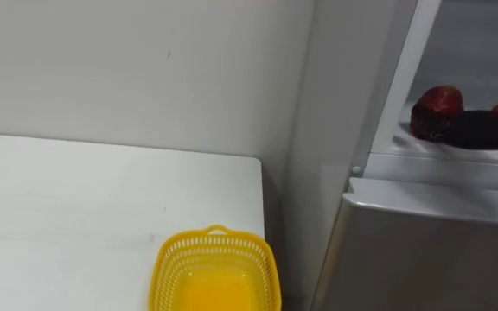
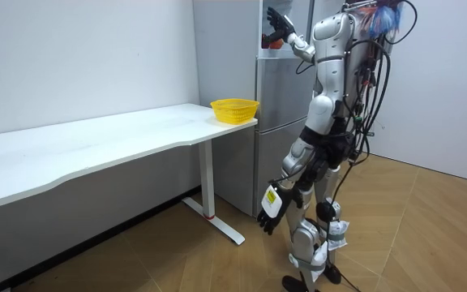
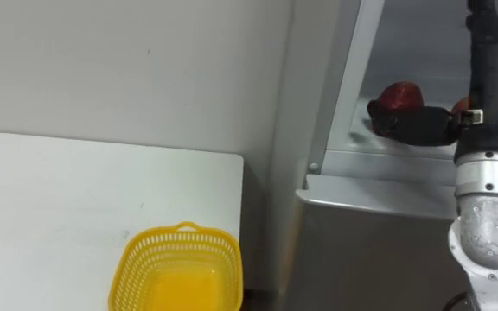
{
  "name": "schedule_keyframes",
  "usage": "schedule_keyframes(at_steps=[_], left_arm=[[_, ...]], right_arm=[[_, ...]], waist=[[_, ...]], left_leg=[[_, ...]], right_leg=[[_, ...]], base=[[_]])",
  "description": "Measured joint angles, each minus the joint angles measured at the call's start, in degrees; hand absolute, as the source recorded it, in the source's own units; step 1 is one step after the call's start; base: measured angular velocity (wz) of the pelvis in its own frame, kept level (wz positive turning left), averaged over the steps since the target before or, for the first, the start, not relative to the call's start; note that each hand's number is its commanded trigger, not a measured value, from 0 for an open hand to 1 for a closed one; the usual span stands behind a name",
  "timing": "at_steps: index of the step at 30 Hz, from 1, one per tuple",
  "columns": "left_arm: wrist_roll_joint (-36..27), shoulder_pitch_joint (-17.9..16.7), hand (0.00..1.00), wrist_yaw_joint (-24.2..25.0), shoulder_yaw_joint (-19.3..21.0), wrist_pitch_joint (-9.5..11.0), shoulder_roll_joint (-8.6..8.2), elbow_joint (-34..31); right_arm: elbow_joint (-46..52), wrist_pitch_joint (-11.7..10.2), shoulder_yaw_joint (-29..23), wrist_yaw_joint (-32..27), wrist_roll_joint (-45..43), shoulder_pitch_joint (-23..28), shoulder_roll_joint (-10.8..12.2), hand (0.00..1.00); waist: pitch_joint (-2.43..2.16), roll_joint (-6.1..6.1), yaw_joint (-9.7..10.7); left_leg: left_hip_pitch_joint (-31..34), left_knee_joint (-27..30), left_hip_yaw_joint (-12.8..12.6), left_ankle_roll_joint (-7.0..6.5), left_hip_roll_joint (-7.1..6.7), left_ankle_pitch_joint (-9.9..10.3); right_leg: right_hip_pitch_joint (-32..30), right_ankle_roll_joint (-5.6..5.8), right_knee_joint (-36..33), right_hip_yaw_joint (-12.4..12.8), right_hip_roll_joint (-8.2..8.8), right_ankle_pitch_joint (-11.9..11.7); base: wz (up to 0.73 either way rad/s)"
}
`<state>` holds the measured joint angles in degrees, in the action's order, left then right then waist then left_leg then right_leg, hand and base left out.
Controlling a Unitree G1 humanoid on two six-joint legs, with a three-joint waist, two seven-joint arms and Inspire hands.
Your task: Retrieve from the upper fridge
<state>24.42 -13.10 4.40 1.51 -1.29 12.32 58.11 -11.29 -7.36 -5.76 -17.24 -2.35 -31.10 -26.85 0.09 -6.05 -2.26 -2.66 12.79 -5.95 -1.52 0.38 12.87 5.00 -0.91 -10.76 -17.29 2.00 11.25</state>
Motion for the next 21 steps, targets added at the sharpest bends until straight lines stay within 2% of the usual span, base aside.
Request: schedule_keyframes(at_steps=[4,8,14,18,21], left_arm=[[-0.01,0.07,0.0,-0.03,0.08,0.0,0.28,0.0],[-0.02,0.1,0.0,-0.07,0.07,-0.01,0.42,0.04],[-0.02,0.07,0.0,0.04,0.06,-0.01,0.57,0.06],[0.01,-0.05,0.0,0.04,0.05,-0.01,0.57,0.05],[-0.01,-0.03,0.0,0.16,0.03,-0.26,0.56,0.04]], right_arm=[[-1.61,0.04,0.11,1.43,2.19,0.0,-0.52,0.0],[-2.95,1.0,0.31,3.21,2.8,0.0,-0.54,0.0],[-3.82,1.04,0.66,5.01,3.18,-0.03,-0.78,0.0],[-4.04,1.03,1.71,5.77,4.42,-0.06,-2.63,0.0],[-4.84,1.04,2.21,6.99,5.39,-0.08,-3.19,0.0]], waist=[[0.18,-0.53,0.04],[0.56,-1.28,0.01],[0.45,-1.61,0.1],[0.42,-1.53,-0.08],[0.41,-1.32,0.08]], left_leg=[[0.01,0.03,0.02,0.01,0.01,-0.01],[0.21,-0.03,0.02,0.01,0.06,-0.01],[0.32,0.02,0.04,0.0,0.06,0.01],[0.41,0.22,0.05,0.0,0.06,0.01],[0.47,0.7,0.1,0.0,0.07,0.01]], right_leg=[[0.06,-0.02,-0.02,-0.05,0.06,-0.01],[0.03,-0.05,-0.26,-0.11,0.04,-0.03],[-0.09,-0.05,-0.43,-0.17,0.01,-0.04],[-0.04,-0.05,-0.42,-0.19,0.11,-0.04],[0.2,-0.05,-0.41,-0.21,0.14,-0.04]], base=[[0.0],[0.0],[0.0],[0.0],[0.0]])
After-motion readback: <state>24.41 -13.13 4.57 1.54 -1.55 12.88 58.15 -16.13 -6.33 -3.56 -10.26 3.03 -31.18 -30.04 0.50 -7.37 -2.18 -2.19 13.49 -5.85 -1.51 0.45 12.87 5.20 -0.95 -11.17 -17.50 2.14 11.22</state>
